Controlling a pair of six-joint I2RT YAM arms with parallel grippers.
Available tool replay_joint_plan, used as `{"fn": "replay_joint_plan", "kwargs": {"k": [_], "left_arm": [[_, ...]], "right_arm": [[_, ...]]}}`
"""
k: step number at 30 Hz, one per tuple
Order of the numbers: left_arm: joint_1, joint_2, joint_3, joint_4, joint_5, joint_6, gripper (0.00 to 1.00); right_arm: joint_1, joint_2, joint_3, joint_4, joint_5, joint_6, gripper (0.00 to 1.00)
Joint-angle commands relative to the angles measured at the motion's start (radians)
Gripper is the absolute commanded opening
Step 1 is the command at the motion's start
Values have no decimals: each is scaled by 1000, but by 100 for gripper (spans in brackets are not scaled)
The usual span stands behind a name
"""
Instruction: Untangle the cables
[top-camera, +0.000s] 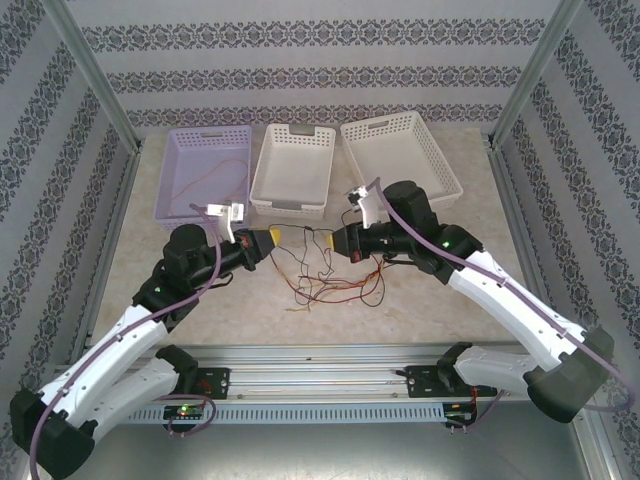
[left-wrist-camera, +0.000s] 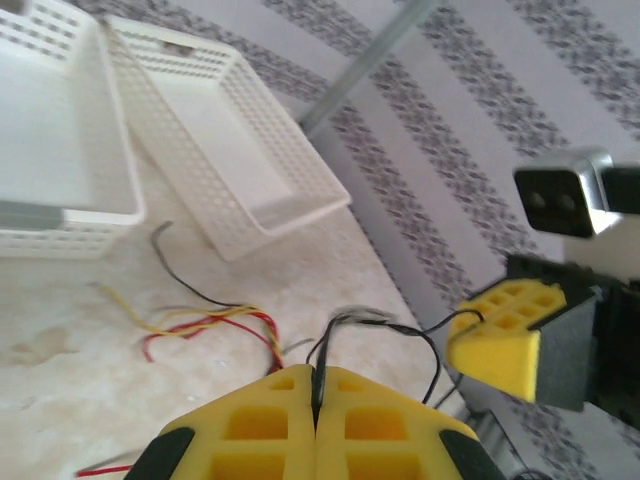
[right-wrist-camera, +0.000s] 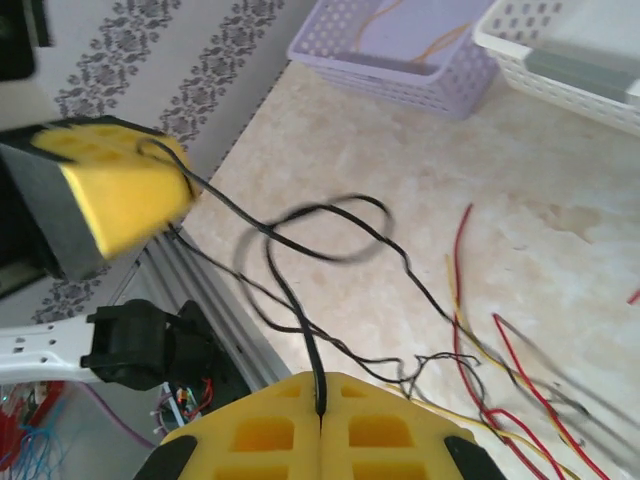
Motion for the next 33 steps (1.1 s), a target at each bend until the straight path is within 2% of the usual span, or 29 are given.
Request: {"fn": "replay_joint_plan", "kwargs": {"k": [1,3,8,12,14,17,20,23,28,33], "left_arm": [[17,-23,81,-223,-156,43,0],[33,-33,126,-303,-195,56,0],[94,-53,275,-530,-289,123,0],[123,-41,371,-663,-362,193,0],[128,-46,393,-694,-387,216,0],[130,-68,404,-712,-404,229,0],[130,-86,397,-723,-422,239,0],[131,-106,366,-714,-421,241,0],[130,-157,305,-698,-456,265,0],[130,-177,245,-680,-475,291,0]], "right_arm": [[-45,-67,-36,-33,48,-7,0],[-100,-107,-63,-48,87,3,0],[-321,-171,-127,-85,78,65,0],[-420,-201,-137,-131,155,105,0],[-439,-217,-141,-108,145,128,0],[-435,-225,-87,-105,123,143,0],[-428,-245,20,-134,192,130,0],[-409,-230,154,-133,189,130,0],[-315,-108,423,-175,207,97,0],[-188,83,710,-228,203,63,0]]}}
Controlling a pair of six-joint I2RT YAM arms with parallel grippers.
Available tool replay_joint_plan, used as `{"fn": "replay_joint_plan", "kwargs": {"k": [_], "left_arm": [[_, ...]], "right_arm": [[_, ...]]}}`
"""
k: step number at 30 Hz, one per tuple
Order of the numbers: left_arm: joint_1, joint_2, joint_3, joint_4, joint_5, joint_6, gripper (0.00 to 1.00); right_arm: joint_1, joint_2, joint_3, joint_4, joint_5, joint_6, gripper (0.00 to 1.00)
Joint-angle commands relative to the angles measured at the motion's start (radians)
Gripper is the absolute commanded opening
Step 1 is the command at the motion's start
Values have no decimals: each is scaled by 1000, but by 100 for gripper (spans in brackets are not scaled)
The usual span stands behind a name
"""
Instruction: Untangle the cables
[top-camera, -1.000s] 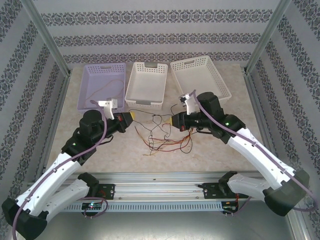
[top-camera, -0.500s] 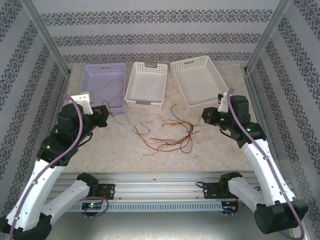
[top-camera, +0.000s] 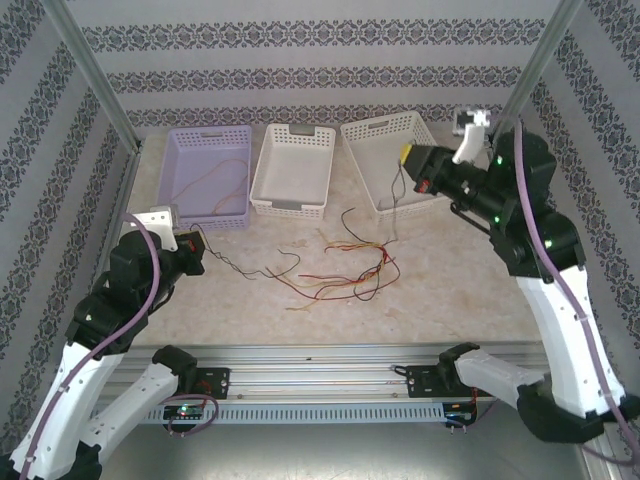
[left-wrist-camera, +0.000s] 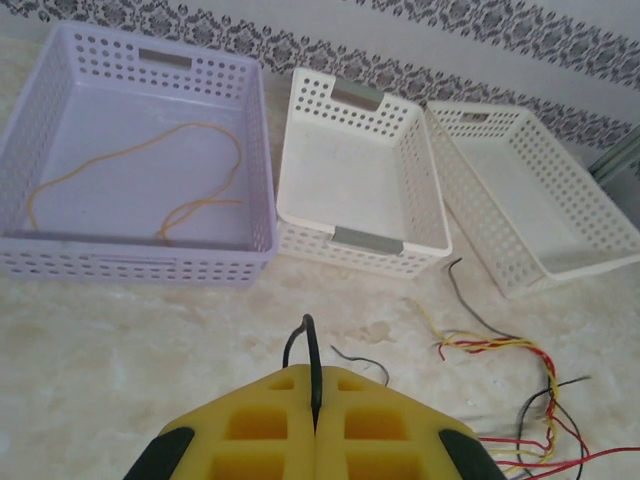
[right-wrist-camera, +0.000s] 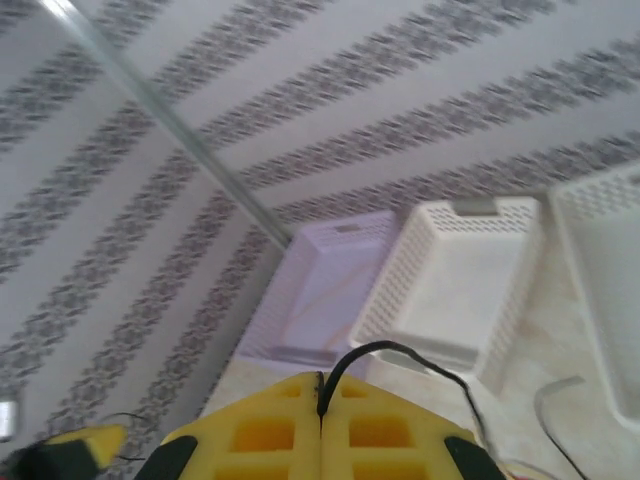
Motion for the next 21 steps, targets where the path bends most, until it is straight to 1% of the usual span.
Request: {"fn": "replay_joint_plan", "kwargs": {"k": [1,3,7,9,12,14,18,21], "left_arm": [[12,-15,-35,-1,-44,46,0],[12,-29,-60,14,-45,49,0],[11,-39,-75,18,-33,48,0],[12,-48,-82,20,-39,47,0],[12,-65,-91,17,-40,49,0],[12,-75,-97,15,-41,49,0],[12,-88,-106,15,-38,48,0],[12,-92,-110,15,-38,48,0]], "right_arm": [[65,131,180,-78,26,-54,0],[109,214,318,-136,63,-90,0],[147,351,527,-171,51,-109,0],[149,440,651,-202,16,-103,0],[151,567,792,-231,-34,-107,0],[151,641,836,-211,-83,-113,0],[136,794,911,-193,-130,-121,0],[111,903,937,-150,-172,-80,0]]}}
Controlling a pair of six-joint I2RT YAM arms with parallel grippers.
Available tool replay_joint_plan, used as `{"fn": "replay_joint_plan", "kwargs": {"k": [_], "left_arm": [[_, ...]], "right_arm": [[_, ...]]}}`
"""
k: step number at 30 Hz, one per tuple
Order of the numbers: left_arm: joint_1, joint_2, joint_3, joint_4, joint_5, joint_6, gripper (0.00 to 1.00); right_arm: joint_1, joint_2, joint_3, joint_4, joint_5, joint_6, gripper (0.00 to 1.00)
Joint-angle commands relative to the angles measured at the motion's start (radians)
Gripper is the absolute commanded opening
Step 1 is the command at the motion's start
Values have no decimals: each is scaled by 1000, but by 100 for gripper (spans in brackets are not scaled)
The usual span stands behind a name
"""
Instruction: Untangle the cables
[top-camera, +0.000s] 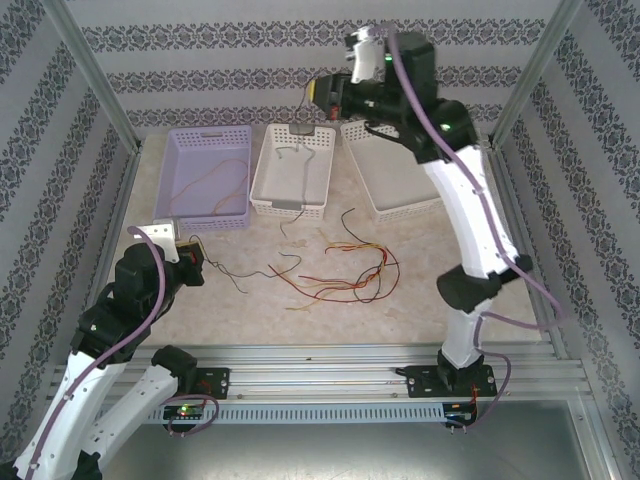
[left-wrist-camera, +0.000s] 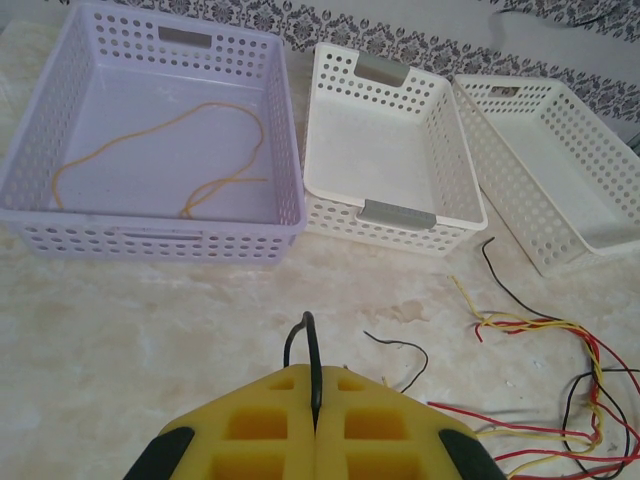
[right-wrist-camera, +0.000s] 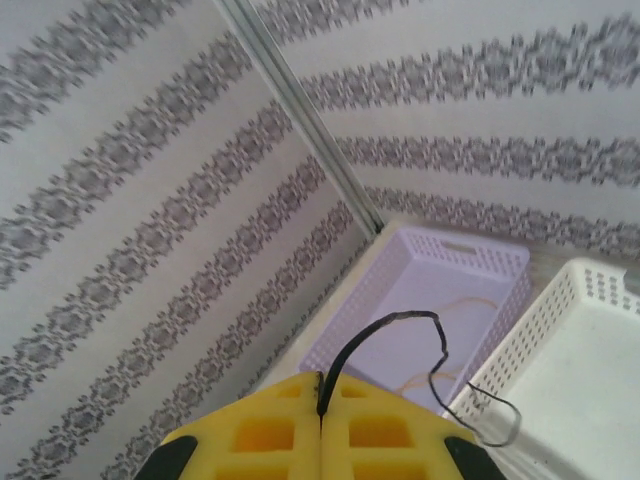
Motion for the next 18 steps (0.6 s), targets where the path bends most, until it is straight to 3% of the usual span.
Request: {"fn": "replay_joint_plan", "kwargs": {"k": [1,9,14,18], "left_arm": [[11,-13,-10,11,-15,23,0],[11,-13,-14,9,-16,27,0],[11,-10,-15,11,-16,31,0],[12,-10,-15,10,-18,35,0]], "right_arm": [[-30,121,41,33,-86,32,0],[-83,445,213,151,-195,172,0],[-109,544,221,212,-185,240,0],[-112,591,203,143,-123,214,0]]}}
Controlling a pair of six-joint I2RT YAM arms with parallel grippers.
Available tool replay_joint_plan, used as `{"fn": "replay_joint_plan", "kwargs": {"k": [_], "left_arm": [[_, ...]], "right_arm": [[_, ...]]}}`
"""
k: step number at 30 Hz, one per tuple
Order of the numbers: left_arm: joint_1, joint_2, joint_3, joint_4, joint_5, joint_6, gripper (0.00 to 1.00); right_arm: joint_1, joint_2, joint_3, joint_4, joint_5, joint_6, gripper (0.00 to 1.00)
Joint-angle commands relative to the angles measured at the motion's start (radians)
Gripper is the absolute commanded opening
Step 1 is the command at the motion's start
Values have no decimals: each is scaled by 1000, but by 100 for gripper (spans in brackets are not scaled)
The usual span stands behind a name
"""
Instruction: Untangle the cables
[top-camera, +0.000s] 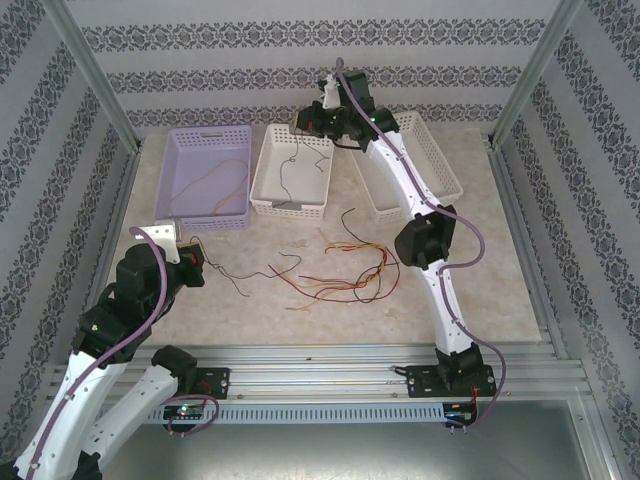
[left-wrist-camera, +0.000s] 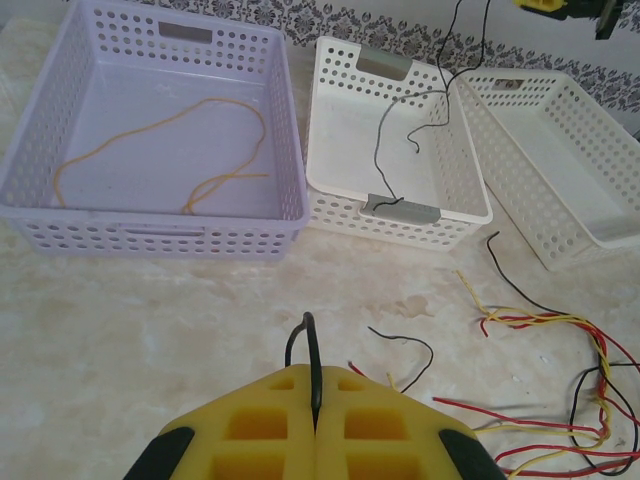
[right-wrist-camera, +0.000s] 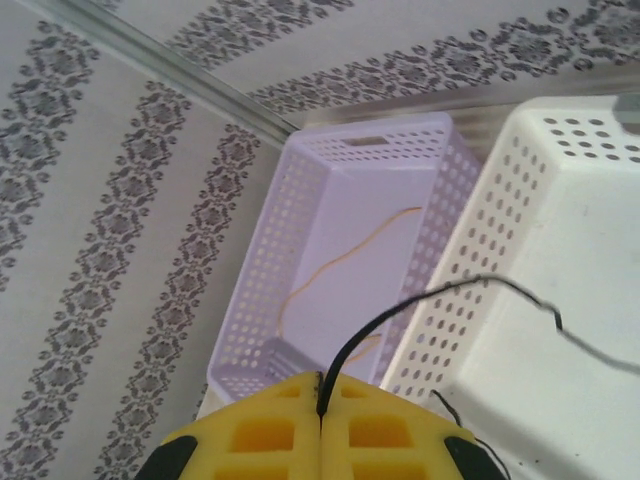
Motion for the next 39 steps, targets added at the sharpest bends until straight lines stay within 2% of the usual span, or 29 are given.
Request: {"fn": "replay_joint_plan", "kwargs": {"k": [1,5,11,13,16,20,28,32,39], "left_arm": [[11,-8,-6,9,-17,23,0],[12,-5,-7,12,-12,24,0],[12,-3,-7,10,-9,24,0],[11,-3,-7,10,-10,24,0],[12,-2,-9,11,-10,22,0],[12,4,-9,14,-13,24,0],[12,62,58,52,26,6,0],[10,126,180,82,70,12,0],[10,304,509,120,110,73,0]], "right_arm": [[3,18,19,-21,43,-12,0],[26,8,-53,-93,196,-111,0],[55,-10,-62,-145,261,-221,2],[62,-23,-62,-164,285,-245,15],[66,-48,-67,-186,314,-262,25],[71,-94,-77,-193,305,-272,43],[88,-251,-143,-229,305,-293,56],[115,-461,-388,-156,333,-349,59],[94,-939,-1058,156,337,-325,72]]}}
